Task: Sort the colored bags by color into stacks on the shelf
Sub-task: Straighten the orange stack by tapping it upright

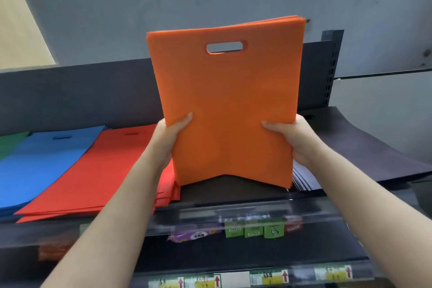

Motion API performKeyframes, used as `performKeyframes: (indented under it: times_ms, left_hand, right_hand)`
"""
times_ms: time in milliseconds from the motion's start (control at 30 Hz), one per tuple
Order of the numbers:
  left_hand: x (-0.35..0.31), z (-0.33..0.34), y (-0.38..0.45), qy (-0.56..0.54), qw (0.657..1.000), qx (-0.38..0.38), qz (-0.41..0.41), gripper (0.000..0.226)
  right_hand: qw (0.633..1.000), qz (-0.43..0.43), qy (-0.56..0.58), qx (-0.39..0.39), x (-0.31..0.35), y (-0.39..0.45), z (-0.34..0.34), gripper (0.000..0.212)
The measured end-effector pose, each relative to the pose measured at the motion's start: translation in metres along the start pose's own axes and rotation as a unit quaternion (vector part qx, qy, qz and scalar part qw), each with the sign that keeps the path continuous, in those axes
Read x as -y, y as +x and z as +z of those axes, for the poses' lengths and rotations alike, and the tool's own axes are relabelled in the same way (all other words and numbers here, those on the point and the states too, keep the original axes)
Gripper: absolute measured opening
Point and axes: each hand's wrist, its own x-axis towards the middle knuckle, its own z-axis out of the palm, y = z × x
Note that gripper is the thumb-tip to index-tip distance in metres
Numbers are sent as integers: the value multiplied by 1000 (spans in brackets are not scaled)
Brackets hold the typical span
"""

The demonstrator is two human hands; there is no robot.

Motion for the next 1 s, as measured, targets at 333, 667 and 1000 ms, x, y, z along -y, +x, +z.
performKeyframes:
  times_ms: [333, 667, 1000]
  left_hand:
    - [25, -1, -10, 36, 998, -32, -36, 28]
    - [10, 4, -4, 165, 976, -119, 75, 14]
    - [28, -14, 6, 276, 931, -94, -222, 31]
  right_hand:
    - [1000, 0, 18, 22, -14, 0, -6, 36]
    - [988, -91, -114, -58, 2, 11, -2, 29]
    - [948, 213, -238, -19, -25, 40, -6, 34]
